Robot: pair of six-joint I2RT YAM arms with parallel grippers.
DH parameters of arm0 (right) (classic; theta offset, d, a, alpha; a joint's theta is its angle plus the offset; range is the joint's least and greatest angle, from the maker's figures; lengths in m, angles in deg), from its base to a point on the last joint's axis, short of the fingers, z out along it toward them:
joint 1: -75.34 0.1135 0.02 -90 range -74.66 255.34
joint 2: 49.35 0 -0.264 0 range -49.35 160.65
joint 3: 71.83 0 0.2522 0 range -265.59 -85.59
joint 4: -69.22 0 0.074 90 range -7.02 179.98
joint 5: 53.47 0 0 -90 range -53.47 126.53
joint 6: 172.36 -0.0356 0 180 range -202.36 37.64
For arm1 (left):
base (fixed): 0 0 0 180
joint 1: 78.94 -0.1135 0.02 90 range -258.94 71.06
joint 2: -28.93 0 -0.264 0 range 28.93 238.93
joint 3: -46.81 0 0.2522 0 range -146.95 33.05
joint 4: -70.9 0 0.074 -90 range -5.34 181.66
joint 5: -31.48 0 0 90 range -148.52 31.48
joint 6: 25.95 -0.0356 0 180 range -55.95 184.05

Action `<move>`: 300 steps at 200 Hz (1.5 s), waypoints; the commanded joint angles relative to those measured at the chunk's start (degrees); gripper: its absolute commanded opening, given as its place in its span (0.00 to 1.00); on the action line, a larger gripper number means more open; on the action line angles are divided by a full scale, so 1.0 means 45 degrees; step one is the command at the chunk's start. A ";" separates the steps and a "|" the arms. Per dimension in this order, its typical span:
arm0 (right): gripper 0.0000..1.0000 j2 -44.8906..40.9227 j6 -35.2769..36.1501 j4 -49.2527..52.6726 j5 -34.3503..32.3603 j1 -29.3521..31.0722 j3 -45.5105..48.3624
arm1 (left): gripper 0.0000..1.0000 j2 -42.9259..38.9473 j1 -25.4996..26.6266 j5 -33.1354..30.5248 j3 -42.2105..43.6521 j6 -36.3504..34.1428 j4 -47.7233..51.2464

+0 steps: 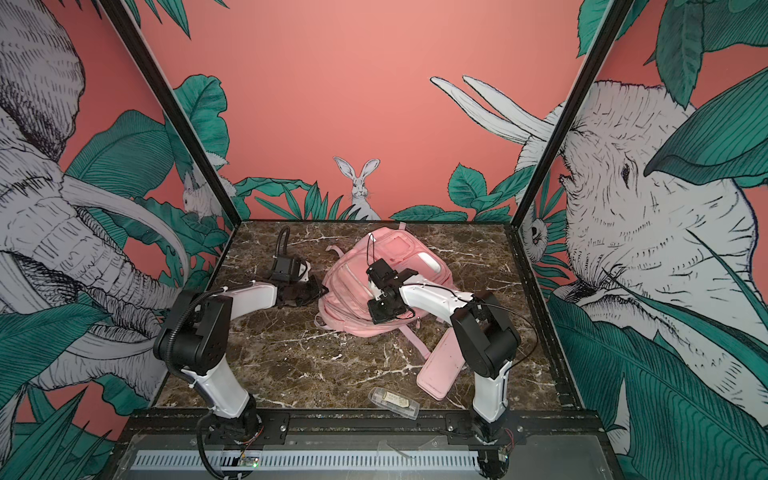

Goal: Pack the student bag

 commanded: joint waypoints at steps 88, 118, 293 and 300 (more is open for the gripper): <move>0.00 -0.1480 0.0521 0.0194 -0.0013 -0.1005 0.0612 | 0.26 -0.0238 0.3541 -0.0254 0.0141 0.1316 -0.0137; 0.00 -0.2303 -0.0512 -0.0416 0.0265 -0.0456 0.1385 | 0.28 -0.0033 0.3867 -0.0411 -0.0198 0.1539 -0.0179; 0.00 -0.2720 -0.1758 -0.1594 -0.1086 -0.0241 0.2029 | 0.63 -0.2044 0.2935 -0.1470 -0.1752 -0.1787 0.3361; 0.00 -0.2811 -0.1756 -0.1572 -0.1079 -0.0300 0.2129 | 0.63 -0.2091 0.2649 -0.1571 -0.1933 -0.1996 0.3432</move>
